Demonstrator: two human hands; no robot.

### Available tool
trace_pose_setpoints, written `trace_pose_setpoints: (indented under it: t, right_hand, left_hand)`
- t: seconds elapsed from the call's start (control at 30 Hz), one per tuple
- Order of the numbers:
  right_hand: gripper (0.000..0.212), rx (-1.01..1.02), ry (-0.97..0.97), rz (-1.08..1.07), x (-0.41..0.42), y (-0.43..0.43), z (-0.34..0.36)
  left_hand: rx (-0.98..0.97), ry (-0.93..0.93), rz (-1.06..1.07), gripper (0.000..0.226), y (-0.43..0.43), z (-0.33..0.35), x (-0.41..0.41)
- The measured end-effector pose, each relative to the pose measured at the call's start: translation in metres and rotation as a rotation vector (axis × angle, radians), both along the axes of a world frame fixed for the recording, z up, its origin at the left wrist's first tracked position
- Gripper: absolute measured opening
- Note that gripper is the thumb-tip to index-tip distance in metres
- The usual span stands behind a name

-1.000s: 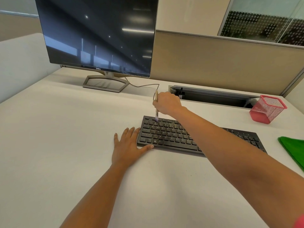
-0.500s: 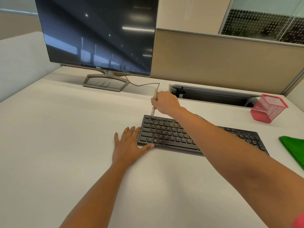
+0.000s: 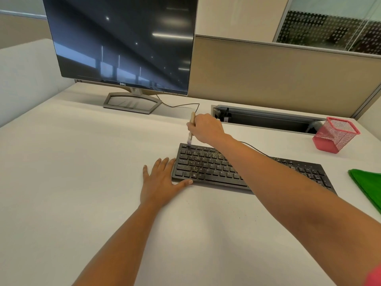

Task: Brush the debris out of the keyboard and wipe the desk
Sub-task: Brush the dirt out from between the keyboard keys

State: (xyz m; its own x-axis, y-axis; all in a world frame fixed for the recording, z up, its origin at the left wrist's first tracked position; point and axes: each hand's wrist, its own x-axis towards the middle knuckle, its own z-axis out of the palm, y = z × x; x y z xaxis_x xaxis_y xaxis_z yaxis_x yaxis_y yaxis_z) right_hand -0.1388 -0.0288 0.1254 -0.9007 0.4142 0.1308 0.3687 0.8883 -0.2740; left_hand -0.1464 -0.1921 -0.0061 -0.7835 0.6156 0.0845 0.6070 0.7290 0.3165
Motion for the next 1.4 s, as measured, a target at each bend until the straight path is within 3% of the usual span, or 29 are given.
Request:
trace_pose_setpoints:
  t: [0.1, 0.33, 0.57, 0.77, 0.97, 1.13, 1.3, 1.4]
  right_hand:
    - [0.041, -0.119, -0.017, 0.038, 0.001, 0.0, -0.003]
    - [0.027, 0.151, -0.085, -0.051, 0.013, 0.011, 0.002]
    - [0.035, -0.181, 0.01, -0.107, 0.008, 0.016, -0.004]
    - [0.031, -0.164, -0.093, -0.104, 0.012, 0.017, -0.003]
    - [0.038, -0.138, 0.019, -0.15, 0.011, 0.021, -0.006]
    - [0.033, -0.201, -0.047, -0.104, 0.012, 0.019, -0.004]
    - [0.038, -0.307, 0.019, -0.034, 0.007, 0.013, -0.004]
    - [0.037, -0.229, -0.068, -0.02, 0.011, 0.011, -0.007]
  left_hand:
    - [0.008, 0.005, -0.004, 0.111, -0.001, -0.001, 0.0]
    - [0.013, -0.002, -0.002, 0.11, 0.0, 0.0, 0.0]
    - [0.004, 0.015, -0.001, 0.11, 0.0, -0.001, -0.001]
    - [0.008, 0.008, -0.003, 0.113, 0.0, -0.001, 0.0]
    - [0.014, -0.001, -0.006, 0.106, 0.0, 0.0, 0.0]
    - [0.013, -0.002, -0.003, 0.105, -0.001, -0.001, 0.0]
    - [0.011, 0.0, -0.004, 0.107, 0.0, 0.0, 0.0]
    - [0.01, 0.008, -0.003, 0.108, -0.001, 0.001, 0.001]
